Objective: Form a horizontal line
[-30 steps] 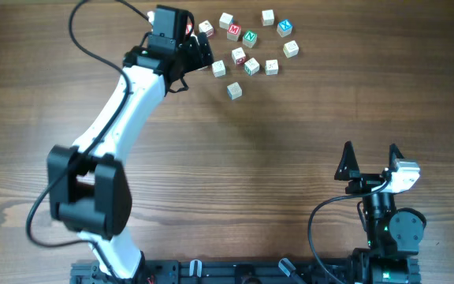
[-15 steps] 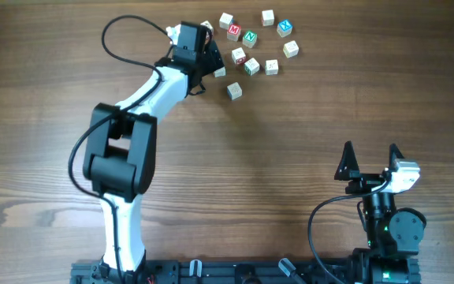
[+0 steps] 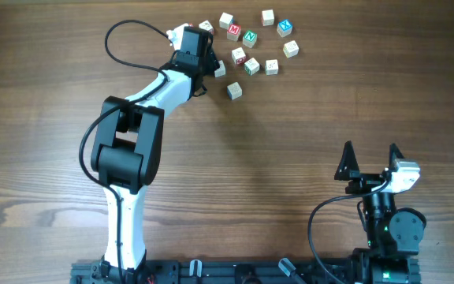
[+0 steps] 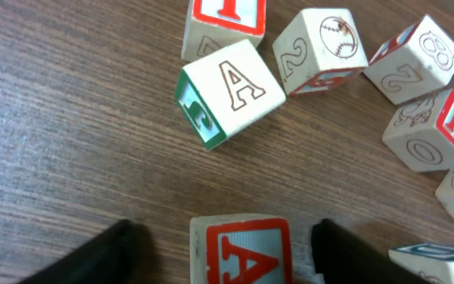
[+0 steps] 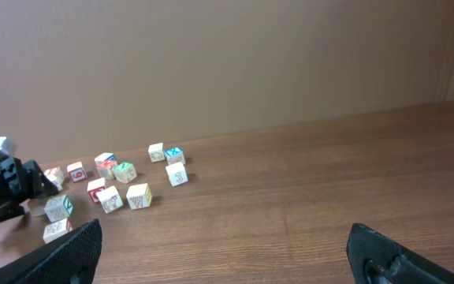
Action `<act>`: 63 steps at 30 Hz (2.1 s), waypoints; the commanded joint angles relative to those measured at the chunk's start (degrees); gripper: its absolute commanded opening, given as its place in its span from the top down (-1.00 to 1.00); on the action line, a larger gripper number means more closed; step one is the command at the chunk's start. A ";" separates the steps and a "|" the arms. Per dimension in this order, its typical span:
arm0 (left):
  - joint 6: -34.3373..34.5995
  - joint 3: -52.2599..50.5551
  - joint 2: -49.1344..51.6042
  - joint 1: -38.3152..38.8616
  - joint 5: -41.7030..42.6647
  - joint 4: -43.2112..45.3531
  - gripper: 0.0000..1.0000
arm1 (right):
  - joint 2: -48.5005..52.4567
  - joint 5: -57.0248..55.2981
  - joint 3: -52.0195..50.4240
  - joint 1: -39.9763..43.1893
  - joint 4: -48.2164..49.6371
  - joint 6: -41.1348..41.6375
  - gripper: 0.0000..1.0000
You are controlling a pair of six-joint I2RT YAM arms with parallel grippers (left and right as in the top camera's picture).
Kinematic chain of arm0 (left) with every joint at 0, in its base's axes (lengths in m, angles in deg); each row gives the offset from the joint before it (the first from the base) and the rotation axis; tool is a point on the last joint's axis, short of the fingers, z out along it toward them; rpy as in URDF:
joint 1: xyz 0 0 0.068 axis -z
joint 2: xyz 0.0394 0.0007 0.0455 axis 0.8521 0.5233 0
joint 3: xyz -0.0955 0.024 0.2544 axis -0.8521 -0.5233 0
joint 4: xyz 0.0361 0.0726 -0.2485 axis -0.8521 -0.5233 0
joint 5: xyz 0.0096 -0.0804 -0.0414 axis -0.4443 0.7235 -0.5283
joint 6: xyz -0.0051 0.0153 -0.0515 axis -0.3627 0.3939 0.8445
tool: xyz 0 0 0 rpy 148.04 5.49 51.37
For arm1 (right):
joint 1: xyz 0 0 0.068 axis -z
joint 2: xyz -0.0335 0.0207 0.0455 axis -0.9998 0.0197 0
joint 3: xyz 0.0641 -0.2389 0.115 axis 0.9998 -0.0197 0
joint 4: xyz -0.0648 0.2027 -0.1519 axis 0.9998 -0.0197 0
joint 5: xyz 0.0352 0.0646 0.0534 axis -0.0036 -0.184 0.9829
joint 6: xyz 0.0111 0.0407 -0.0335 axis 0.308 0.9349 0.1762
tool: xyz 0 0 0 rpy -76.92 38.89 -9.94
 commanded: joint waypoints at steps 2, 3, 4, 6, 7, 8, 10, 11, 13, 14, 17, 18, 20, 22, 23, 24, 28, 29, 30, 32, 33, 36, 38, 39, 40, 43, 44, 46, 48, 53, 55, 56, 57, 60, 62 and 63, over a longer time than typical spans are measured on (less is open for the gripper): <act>-3.26 0.83 1.62 -0.57 -1.70 0.09 -0.06 | -0.57 0.02 -0.07 0.28 0.13 -0.55 -0.99; -4.00 0.83 1.60 -0.57 -1.68 0.07 0.02 | -0.57 0.00 -0.07 0.28 0.13 -0.52 -0.99; -4.39 0.83 1.60 -0.57 -1.73 -0.13 0.10 | -0.57 0.02 -0.07 0.28 0.13 -0.55 -0.99; -4.39 0.83 1.60 -0.57 -1.73 -0.81 0.22 | -0.57 0.00 -0.07 0.28 0.13 -0.55 -0.99; -4.39 0.83 1.60 -0.57 -1.73 -1.07 0.26 | -0.57 0.00 -0.07 0.28 0.13 -0.52 -0.99; -4.46 0.83 1.51 -0.57 -1.75 -1.36 0.26 | -0.57 0.02 -0.07 0.28 0.13 -0.55 -0.99; -5.97 0.83 1.16 -0.57 -1.75 -1.55 0.27 | -0.57 0.02 -0.07 0.28 0.13 -0.55 -0.99; -6.49 0.83 0.81 -0.55 -2.10 -1.77 0.27 | -0.57 0.00 -0.07 0.28 0.13 -0.55 -0.99; -7.63 0.83 -0.31 -0.42 -2.29 -2.38 0.26 | -0.57 0.02 -0.07 0.28 0.13 -0.52 -0.99; -7.63 0.83 -1.05 -0.42 -2.58 -2.82 0.25 | -0.57 0.02 -0.07 0.28 0.13 -0.50 -0.99; -7.58 0.83 -3.72 -0.42 -2.73 -4.76 0.26 | -0.57 0.00 -0.07 0.28 0.15 -0.52 -0.99; -7.61 0.83 -4.85 -0.42 -2.75 -5.79 0.26 | -0.57 0.00 -0.07 0.28 0.13 -0.52 -0.99; -7.58 0.83 -7.30 -0.39 -2.73 -8.35 0.27 | -0.57 0.02 -0.07 0.28 0.13 -0.52 -1.00; -7.54 0.83 -9.81 -0.24 -2.71 -11.15 0.27 | -0.57 0.02 -0.07 0.28 0.13 -0.52 -0.99; -7.54 0.83 -11.04 -0.09 -2.73 -12.63 0.28 | -0.57 0.00 -0.07 0.28 0.13 -0.55 -0.99; -7.54 0.83 -12.35 0.13 -2.73 -14.14 0.26 | -0.57 0.02 -0.07 0.28 0.13 -0.55 -0.99; -7.13 0.83 -17.09 1.68 -2.73 -20.44 0.25 | -0.57 0.02 -0.07 0.28 0.13 -0.55 -0.99; -7.10 0.83 -18.03 2.23 -2.71 -21.94 0.26 | -0.57 0.02 -0.07 0.28 0.13 -0.52 -1.00; -6.82 0.83 -18.88 2.82 -2.71 -23.47 0.27 | -0.57 0.02 -0.07 0.28 0.13 -0.55 -1.00; -5.05 0.83 -20.04 4.31 -2.71 -27.10 0.32 | -0.57 0.00 -0.07 0.28 0.13 -0.52 -0.99; -4.13 0.83 -20.20 4.92 -2.71 -28.41 0.34 | -0.57 0.00 -0.07 0.28 0.13 -0.52 -0.99; -1.55 0.68 -20.22 8.39 -2.73 -34.49 0.35 | -0.57 0.02 -0.07 0.28 0.13 -0.52 -0.99; -0.37 0.26 -20.20 10.10 -2.75 -36.28 0.35 | -0.57 0.00 -0.07 0.28 0.13 -0.52 -1.00; -0.37 0.07 -20.20 10.78 -2.75 -36.61 0.35 | -0.57 0.00 -0.07 0.28 0.13 -0.55 -0.99; -0.37 -0.46 -20.15 11.93 -2.75 -36.61 0.35 | -0.57 0.02 -0.07 0.28 0.13 -0.52 -0.99; 0.00 -2.45 -20.15 14.14 -2.91 -35.23 0.33 | -0.57 0.02 -0.07 0.28 0.13 -0.55 -0.99; 1.01 -3.32 -20.15 14.73 -3.56 -34.82 0.32 | -0.57 0.00 -0.07 0.28 0.13 -0.55 -0.99; 2.64 -5.86 -20.13 15.80 -5.25 -33.31 0.32 | -0.57 0.00 -0.07 0.28 0.13 -0.55 -0.99; 2.62 -8.83 -20.13 16.28 -5.81 -30.38 0.31 | -0.57 0.02 -0.07 0.28 0.13 -0.52 -0.99; 2.56 -15.89 -20.11 16.17 -8.61 -20.70 0.31 | -0.57 0.00 -0.07 0.28 0.13 -0.52 -0.99; 2.05 -19.06 -20.11 16.17 -9.16 -15.54 0.30 | -0.57 0.00 -0.07 0.28 0.13 -0.52 -0.99; 1.90 -20.63 -20.11 16.20 -9.18 -13.11 0.29 | -0.57 0.02 -0.07 0.28 0.13 -0.52 -0.99; 1.90 -22.32 -20.11 16.20 -9.16 -10.60 0.29 | -0.57 0.00 -0.07 0.28 0.13 -0.55 -0.99; 1.07 -25.44 -20.11 16.20 -9.18 -6.38 0.29 | -0.57 0.00 -0.07 0.28 0.13 -0.52 -0.98; -0.57 -26.95 -20.09 16.17 -9.25 -4.22 0.31 | -0.57 0.02 -0.07 0.28 0.13 -0.55 -1.00; -1.38 -27.67 -20.09 16.20 -9.22 -2.82 0.31 | -0.57 0.00 -0.07 0.28 0.13 -0.52 -1.00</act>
